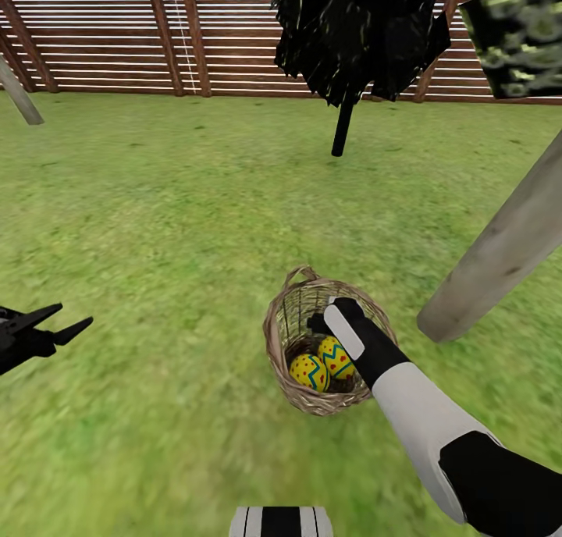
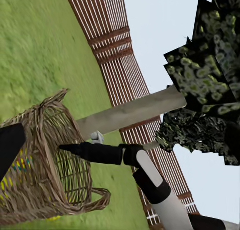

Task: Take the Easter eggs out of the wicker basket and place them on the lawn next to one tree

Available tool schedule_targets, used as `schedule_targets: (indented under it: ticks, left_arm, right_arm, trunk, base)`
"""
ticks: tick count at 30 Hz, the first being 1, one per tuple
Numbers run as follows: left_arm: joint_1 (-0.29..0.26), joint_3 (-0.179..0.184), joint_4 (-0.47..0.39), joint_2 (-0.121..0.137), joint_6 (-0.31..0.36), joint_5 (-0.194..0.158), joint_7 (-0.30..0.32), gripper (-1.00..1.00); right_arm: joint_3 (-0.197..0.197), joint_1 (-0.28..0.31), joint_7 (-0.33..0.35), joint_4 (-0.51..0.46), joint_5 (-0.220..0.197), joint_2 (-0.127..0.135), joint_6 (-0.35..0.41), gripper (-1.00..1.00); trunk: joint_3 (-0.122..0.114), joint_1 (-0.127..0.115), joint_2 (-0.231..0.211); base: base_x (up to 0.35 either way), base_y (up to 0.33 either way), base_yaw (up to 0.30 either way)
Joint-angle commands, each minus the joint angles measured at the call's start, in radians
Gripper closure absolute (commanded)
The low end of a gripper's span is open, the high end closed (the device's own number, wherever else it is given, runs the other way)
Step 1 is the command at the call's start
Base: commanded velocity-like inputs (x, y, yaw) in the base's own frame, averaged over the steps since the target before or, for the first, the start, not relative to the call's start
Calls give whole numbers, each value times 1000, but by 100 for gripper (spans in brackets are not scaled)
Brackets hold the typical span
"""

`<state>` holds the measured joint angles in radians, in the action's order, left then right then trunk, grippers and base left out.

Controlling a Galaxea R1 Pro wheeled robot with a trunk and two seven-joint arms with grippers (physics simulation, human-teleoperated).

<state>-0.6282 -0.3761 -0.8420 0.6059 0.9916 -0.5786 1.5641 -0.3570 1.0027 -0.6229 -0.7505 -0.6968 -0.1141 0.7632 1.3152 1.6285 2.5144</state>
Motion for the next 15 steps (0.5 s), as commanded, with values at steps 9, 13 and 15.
schedule_targets:
  ticks: [9, 13, 15]
  left_arm:
    - [1, 0, 3, 1, 11, 0, 5, -100]
    - [1, 0, 3, 2, 11, 0, 5, -100]
    - [1, 0, 3, 1, 11, 2, 5, -100]
  right_arm:
    - [-4, 1, -11, -1, -11, 0, -1, -100]
    - [-10, 1, -8, 1, -13, 2, 12, -100]
    - [-25, 7, -4, 8, -7, 2, 88, -100]
  trunk:
    - [1, 0, 0]
    - [1, 0, 0]
    - [1, 0, 0]
  base:
    - [0, 0, 0]
    - [0, 0, 0]
    - [0, 0, 0]
